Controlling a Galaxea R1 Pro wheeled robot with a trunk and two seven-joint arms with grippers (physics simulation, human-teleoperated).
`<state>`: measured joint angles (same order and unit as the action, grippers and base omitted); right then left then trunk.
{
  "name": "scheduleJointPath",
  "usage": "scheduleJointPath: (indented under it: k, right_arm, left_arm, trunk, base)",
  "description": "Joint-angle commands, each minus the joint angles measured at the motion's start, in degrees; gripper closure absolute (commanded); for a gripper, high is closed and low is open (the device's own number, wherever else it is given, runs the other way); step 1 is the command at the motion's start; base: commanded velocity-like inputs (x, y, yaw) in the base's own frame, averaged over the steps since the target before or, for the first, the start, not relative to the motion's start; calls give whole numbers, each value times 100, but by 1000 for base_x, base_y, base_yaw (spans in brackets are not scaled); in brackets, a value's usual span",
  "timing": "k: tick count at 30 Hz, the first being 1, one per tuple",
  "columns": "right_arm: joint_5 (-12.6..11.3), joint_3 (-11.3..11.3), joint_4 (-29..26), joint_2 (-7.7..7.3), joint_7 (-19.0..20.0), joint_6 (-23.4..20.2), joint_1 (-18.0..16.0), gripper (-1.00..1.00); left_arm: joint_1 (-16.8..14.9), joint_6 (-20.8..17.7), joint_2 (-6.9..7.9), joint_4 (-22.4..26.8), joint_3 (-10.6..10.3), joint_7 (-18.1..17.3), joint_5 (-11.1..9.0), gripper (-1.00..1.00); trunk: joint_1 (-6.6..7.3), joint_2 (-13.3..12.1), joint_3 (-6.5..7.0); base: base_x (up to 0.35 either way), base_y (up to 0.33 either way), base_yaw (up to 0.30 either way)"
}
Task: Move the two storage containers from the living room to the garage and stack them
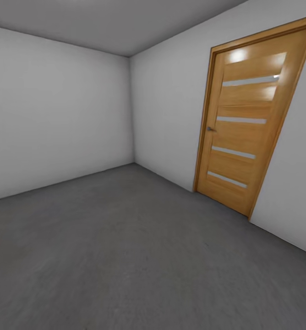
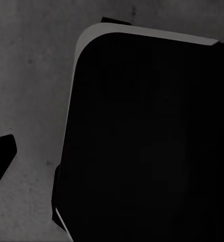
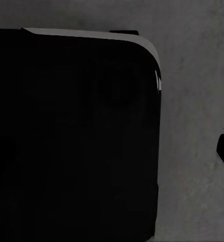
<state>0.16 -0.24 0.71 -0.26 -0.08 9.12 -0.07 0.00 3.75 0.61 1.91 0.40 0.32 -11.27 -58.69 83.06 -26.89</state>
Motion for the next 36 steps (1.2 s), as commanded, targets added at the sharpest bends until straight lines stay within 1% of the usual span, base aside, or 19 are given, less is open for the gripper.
scheduleJointPath:
  k: [1,36]
  right_arm:
    - [2,-2,8,0,-1,28,-2,-100]
    - [2,-2,8,0,-1,28,-2,-100]
  left_arm:
    - [0,11,0,2,1,3,-28,-100]
    - [0,22,-17,11,-14,12,5,-100]
  trunk:
    - [-4,2,-4]
    - [-4,2,-4]
  base:
    - [331,0,0]
    - [331,0,0]
